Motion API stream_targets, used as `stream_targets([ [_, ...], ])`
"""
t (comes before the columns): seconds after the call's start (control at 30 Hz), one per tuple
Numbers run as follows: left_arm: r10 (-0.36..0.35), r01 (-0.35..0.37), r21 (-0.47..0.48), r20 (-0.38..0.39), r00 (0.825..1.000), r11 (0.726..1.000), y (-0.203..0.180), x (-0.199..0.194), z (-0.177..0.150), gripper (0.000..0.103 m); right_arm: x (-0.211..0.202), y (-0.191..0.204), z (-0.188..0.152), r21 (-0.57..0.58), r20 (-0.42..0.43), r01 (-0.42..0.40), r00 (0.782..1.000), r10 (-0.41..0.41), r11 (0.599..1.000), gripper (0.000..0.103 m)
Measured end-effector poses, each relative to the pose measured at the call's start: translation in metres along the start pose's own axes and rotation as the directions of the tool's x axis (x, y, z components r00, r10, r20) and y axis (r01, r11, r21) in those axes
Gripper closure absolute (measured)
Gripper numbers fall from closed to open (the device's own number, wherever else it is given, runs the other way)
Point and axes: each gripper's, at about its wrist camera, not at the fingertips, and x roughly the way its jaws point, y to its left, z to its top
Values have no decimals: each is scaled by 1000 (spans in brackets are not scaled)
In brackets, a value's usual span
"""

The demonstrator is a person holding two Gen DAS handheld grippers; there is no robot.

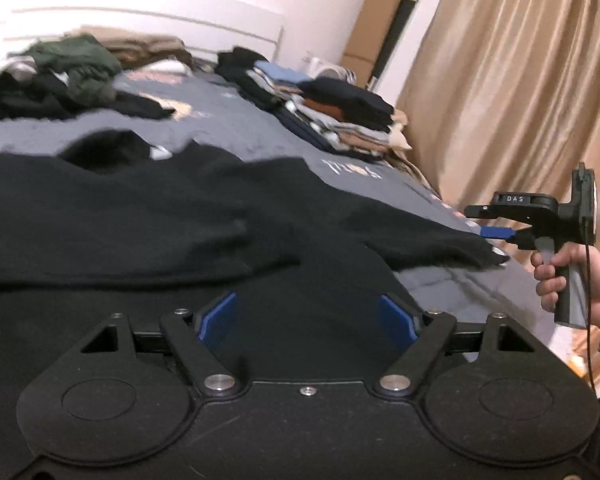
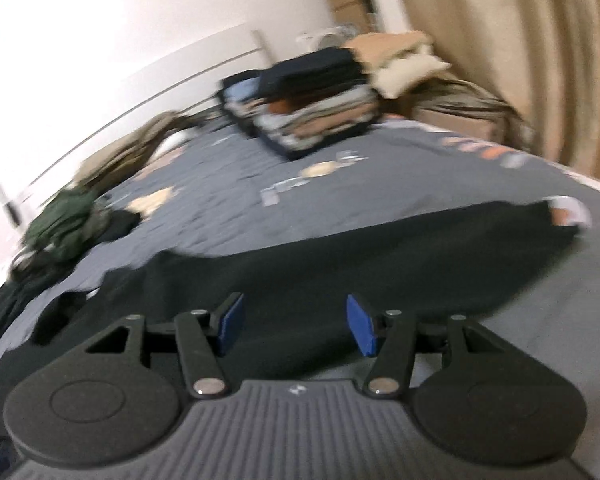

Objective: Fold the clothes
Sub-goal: 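Move the right gripper to the sleeve cuff and grasp it, then lift the sleeve with the right gripper and lay it across the body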

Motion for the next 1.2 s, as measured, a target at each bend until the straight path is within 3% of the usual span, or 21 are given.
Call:
stream_targets([
  [0.27,-63,63,-52,-6,998,997,-32,26,1,25,-7,-129,24,220,10,151,988,-157,964,45],
  [0.6,-194,194,-8,-42,980,981,-124,89,34,24,13,-181,27,312,-28,169,985,-169,935,45],
  [0.73,-233,234,35,-38,972,972,-154,98,35,24,18,-202,25,382,-14,96,995,-99,919,44],
  [0.9,-221,221,17,-47,974,975,-160,105,24,24,42,-234,11,608,14,-12,1000,5,794,44],
  [1.0,-200,201,2,-50,978,980,-157,102,19,24,53,-235,7,644,48,-46,999,19,764,44],
  [1.07,-183,183,-3,-52,982,983,-153,99,16,24,59,-235,4,672,85,-79,996,29,737,50],
  [1.13,-162,162,0,-55,985,987,-148,93,15,24,60,-235,3,707,119,-115,992,43,697,96],
  [1.2,-141,141,-2,-51,989,990,-141,86,15,24,56,-230,6,716,152,-138,988,40,685,96],
])
